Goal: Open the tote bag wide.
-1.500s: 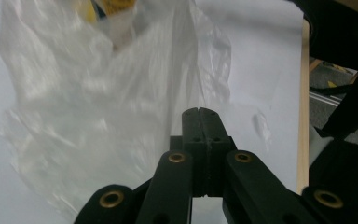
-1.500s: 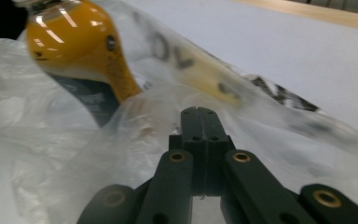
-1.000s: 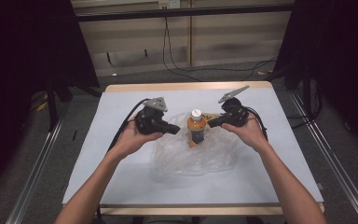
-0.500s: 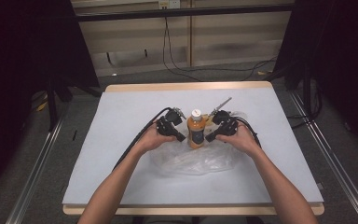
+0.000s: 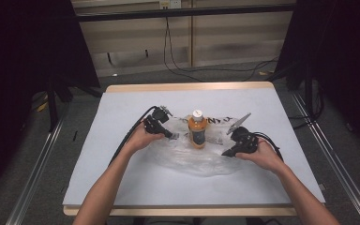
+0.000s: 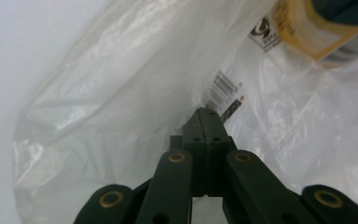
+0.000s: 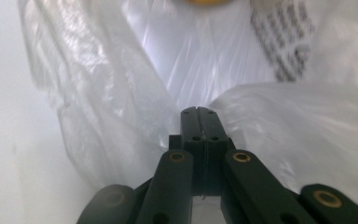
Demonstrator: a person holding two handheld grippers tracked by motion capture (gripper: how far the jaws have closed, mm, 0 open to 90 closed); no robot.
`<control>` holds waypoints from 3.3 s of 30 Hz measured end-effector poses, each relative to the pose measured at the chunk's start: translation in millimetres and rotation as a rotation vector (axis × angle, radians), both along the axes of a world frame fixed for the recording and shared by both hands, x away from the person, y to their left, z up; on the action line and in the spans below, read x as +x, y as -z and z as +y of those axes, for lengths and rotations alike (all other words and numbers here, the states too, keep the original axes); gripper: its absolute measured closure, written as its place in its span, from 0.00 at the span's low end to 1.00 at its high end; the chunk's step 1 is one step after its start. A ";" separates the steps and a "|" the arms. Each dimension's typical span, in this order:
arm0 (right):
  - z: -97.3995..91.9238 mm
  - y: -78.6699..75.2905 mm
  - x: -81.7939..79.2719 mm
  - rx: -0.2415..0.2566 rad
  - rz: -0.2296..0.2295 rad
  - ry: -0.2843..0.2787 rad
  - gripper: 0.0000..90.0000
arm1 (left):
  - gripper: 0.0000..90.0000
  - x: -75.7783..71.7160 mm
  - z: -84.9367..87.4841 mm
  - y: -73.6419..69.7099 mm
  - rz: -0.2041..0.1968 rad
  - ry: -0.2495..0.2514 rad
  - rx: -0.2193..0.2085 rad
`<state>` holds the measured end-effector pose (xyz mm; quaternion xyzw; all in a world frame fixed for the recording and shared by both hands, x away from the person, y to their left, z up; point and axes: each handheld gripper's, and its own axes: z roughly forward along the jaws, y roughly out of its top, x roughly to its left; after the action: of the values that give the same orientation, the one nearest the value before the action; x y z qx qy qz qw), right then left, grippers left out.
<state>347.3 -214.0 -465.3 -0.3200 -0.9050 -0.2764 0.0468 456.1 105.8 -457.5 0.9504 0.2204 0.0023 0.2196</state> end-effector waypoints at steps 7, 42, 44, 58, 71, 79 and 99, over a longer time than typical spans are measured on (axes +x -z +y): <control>-37.8 -1.2 -30.1 -0.002 0.028 -0.016 1.00 | 1.00 -4.1 15.2 0.7 -0.004 -0.011 -0.012; -22.3 -3.3 -11.8 0.121 -0.144 0.159 1.00 | 1.00 -44.9 1.2 -2.6 -0.052 0.035 -0.236; -24.4 -7.5 -13.1 0.152 -0.166 0.179 1.00 | 1.00 -46.6 4.7 -5.4 -0.045 0.026 -0.285; -38.9 -34.4 -40.3 0.334 -0.357 0.275 0.75 | 0.76 -80.5 42.1 -29.0 -0.176 -0.055 -0.537; -41.2 -43.1 -58.4 0.407 -0.412 0.376 0.11 | 0.22 -110.0 69.3 -45.0 -0.315 -0.148 -0.607; -46.6 -49.5 -79.8 0.407 -0.546 0.467 0.10 | 0.10 -129.8 89.1 -44.9 -0.350 -0.187 -0.614; -72.5 -41.7 -130.8 0.395 -0.592 0.571 0.07 | 0.04 -170.7 137.3 -20.8 -0.320 -0.295 -0.644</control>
<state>216.5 -286.5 -423.6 -0.4490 -0.6848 -0.5251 -0.2317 285.4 243.1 -436.7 0.7786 0.3073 0.1129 0.5354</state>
